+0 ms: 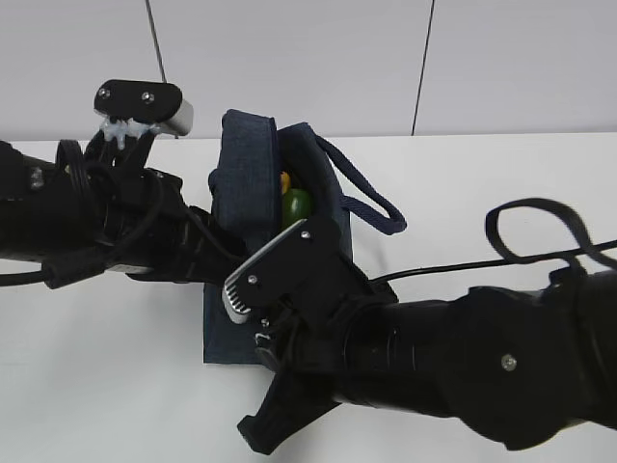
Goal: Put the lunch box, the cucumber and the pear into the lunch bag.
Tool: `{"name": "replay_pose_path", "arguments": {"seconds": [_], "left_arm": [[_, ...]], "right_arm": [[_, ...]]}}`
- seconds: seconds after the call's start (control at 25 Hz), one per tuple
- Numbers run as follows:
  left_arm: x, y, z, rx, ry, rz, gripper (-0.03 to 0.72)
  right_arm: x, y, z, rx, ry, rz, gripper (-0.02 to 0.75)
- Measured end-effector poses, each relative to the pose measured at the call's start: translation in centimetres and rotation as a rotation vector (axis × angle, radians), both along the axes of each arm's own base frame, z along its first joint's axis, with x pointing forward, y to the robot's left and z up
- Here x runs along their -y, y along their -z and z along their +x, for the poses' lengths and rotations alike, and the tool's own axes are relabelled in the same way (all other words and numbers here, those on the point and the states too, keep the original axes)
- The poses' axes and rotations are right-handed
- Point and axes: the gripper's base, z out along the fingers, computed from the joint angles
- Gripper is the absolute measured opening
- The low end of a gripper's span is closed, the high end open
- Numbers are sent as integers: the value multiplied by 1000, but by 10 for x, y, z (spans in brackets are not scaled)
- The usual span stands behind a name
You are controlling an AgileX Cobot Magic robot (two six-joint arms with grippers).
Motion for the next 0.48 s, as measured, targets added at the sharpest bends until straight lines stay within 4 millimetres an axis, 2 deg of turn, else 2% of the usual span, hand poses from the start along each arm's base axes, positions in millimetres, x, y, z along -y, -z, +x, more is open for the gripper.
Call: {"name": "replay_pose_path", "arguments": {"seconds": [0.24, 0.48], "left_arm": [[0, 0, 0, 1, -1, 0, 3], [0, 0, 0, 1, 0, 0, 3]], "right_arm": [[4, -26, -3, 64, -16, 52, 0], [5, -32, -3, 99, -26, 54, 0]]}}
